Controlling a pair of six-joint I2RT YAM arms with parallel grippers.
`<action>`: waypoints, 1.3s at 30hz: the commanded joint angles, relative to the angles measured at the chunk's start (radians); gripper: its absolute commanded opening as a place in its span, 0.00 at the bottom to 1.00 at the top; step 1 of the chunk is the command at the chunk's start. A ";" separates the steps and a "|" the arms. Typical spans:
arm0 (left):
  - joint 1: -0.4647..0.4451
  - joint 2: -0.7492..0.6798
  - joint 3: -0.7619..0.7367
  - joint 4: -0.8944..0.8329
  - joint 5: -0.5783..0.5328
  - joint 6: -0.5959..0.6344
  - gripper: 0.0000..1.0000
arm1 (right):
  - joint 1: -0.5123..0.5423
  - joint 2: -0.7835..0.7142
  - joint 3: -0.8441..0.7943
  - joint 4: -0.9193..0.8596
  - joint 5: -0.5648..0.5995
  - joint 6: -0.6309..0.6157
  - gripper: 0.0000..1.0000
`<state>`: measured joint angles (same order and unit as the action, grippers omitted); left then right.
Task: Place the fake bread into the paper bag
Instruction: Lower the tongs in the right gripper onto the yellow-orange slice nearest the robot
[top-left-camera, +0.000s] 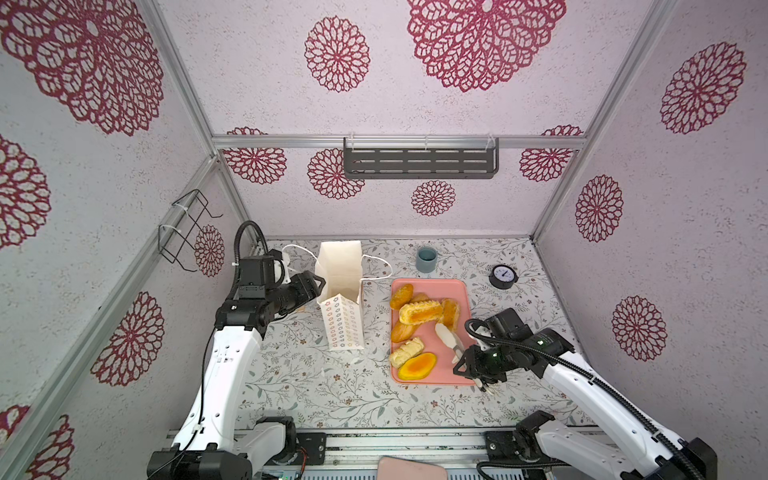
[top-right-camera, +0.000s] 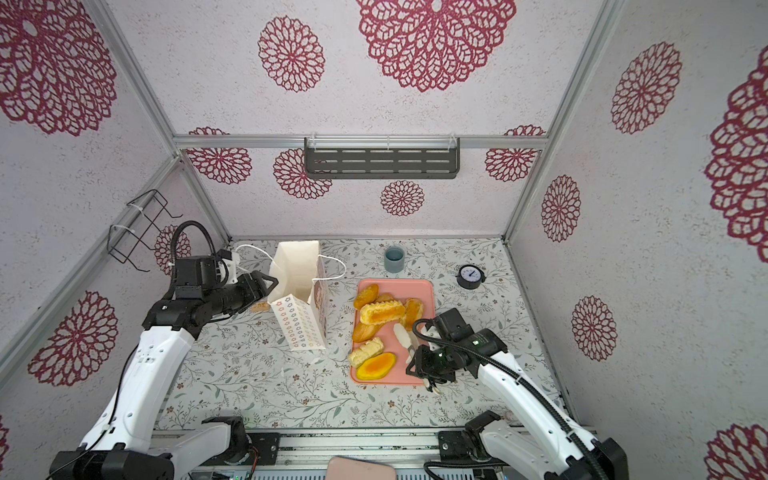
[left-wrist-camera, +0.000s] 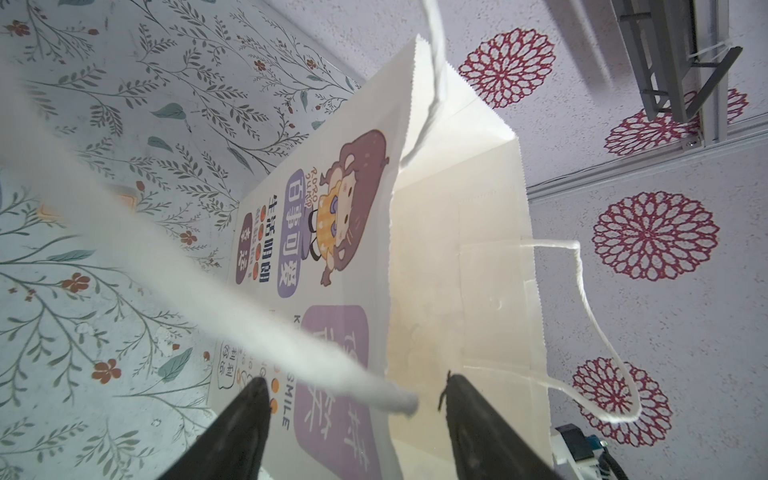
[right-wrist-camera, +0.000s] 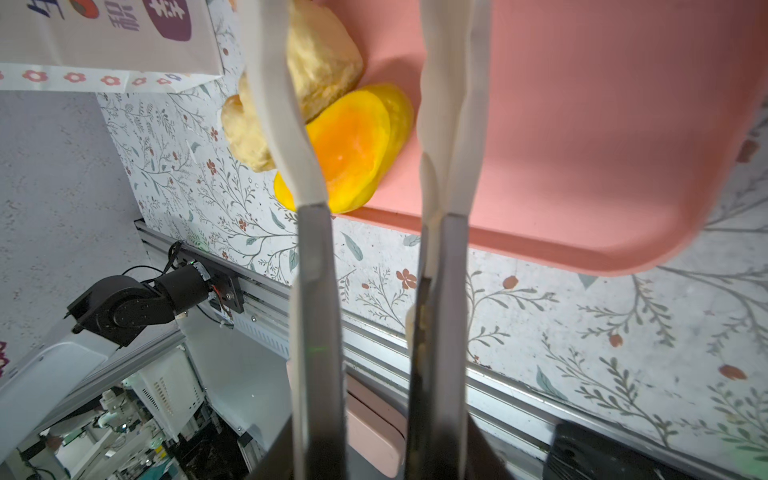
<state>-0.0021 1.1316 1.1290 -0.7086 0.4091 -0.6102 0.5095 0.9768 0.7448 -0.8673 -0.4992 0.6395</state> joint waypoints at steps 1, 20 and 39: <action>-0.004 -0.007 -0.008 0.034 0.002 0.012 0.70 | -0.001 -0.022 -0.025 0.038 -0.079 0.028 0.40; -0.004 0.008 -0.012 0.049 0.002 0.003 0.69 | 0.029 -0.062 -0.141 -0.035 -0.196 0.017 0.42; -0.004 -0.013 -0.041 0.051 -0.006 0.000 0.69 | 0.093 0.042 -0.137 0.119 -0.206 0.056 0.31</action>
<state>-0.0021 1.1374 1.0924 -0.6842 0.4080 -0.6144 0.5987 1.0183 0.5900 -0.7773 -0.6846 0.6853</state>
